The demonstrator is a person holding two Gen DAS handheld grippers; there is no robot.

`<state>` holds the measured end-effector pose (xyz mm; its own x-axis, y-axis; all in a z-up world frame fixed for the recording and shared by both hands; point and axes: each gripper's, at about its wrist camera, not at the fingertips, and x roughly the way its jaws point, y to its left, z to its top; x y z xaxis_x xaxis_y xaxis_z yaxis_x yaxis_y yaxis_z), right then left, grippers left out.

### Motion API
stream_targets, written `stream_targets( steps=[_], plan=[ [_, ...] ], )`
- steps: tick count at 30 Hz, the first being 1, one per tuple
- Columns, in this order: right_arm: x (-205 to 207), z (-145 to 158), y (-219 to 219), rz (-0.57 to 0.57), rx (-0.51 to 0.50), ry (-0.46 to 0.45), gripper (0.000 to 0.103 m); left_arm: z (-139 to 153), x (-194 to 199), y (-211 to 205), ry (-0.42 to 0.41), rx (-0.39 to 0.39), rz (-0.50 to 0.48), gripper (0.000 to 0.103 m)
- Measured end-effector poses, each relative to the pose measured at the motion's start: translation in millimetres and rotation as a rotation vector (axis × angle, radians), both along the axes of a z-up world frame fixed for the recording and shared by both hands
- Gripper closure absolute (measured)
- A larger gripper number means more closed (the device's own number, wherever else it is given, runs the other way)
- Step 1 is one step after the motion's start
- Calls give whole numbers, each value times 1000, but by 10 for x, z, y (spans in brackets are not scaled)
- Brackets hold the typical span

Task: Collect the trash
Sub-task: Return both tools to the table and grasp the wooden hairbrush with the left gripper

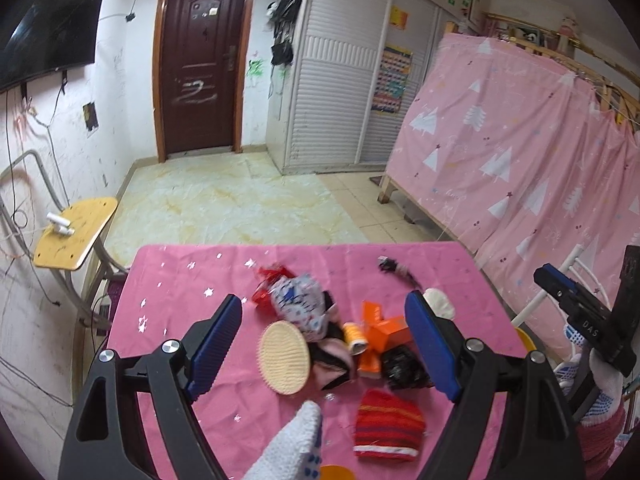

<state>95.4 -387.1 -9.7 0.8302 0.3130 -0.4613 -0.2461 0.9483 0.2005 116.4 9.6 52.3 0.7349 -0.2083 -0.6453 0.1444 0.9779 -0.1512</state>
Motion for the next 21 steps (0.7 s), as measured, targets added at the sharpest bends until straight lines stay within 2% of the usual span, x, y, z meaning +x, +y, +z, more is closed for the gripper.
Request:
stream_targets(
  steps=[4, 11, 21],
  plan=[
    [61, -44, 135, 29, -10, 19, 42, -199, -27, 55, 39, 3, -6, 27],
    [130, -174, 331, 57, -27, 56, 41, -449, -148, -51, 57, 46, -44, 27],
    [358, -408, 495, 88, -47, 128, 41, -824, -8, -233, 84, 196, -75, 27]
  ],
)
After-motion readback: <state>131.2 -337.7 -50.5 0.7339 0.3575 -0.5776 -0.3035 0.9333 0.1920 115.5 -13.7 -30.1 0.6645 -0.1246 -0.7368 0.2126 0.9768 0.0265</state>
